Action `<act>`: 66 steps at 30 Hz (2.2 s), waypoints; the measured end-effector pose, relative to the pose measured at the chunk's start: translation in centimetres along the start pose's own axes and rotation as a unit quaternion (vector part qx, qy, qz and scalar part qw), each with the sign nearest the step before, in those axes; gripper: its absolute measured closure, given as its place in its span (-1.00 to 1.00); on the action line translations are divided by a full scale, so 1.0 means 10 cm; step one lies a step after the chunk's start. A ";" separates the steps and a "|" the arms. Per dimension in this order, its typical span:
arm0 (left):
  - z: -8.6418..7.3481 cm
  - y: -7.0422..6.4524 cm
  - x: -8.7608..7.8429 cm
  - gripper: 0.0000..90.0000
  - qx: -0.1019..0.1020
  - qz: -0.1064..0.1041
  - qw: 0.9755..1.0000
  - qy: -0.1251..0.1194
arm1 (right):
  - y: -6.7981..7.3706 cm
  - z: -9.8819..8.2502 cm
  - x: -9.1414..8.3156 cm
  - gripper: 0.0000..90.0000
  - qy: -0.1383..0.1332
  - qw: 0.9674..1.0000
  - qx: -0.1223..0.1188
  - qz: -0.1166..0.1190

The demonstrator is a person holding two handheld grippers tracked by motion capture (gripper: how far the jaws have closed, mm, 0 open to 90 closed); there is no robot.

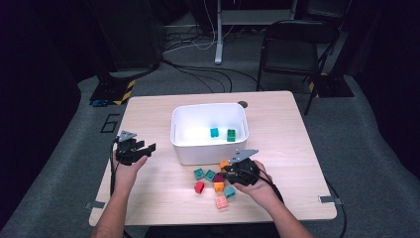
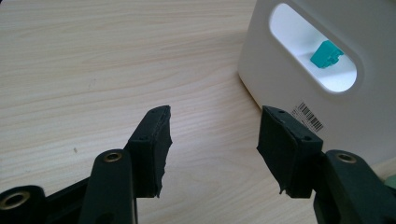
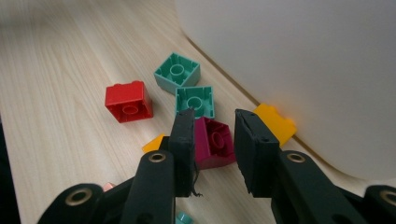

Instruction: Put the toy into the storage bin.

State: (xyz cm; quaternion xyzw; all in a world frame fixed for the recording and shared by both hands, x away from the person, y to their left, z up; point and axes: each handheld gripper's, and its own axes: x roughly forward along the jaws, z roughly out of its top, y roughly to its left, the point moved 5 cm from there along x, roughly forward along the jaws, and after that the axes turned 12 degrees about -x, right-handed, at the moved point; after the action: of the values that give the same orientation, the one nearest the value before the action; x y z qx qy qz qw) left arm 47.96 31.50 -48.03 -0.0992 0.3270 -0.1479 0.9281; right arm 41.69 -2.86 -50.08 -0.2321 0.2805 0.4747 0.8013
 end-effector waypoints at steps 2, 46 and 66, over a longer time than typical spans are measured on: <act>0.00 0.00 0.00 -0.03 0.001 0.000 1.000 0.001 | 0.00 -0.01 0.03 0.53 -0.001 1.000 0.001 0.001; 0.01 0.05 0.03 -0.03 -0.012 0.000 1.000 -0.003 | -0.26 -0.55 -0.26 0.64 0.054 0.991 0.091 -0.085; 0.00 0.04 0.03 -0.03 -0.011 0.001 1.000 -0.001 | -0.01 -0.49 -0.22 0.45 0.036 0.998 0.058 -0.014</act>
State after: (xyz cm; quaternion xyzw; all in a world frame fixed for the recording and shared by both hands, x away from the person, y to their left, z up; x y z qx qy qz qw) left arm 48.26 31.74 -48.26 -0.1091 0.3281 -0.1435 0.9273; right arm 39.81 -7.45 -52.20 -0.2058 0.3326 0.4375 0.8097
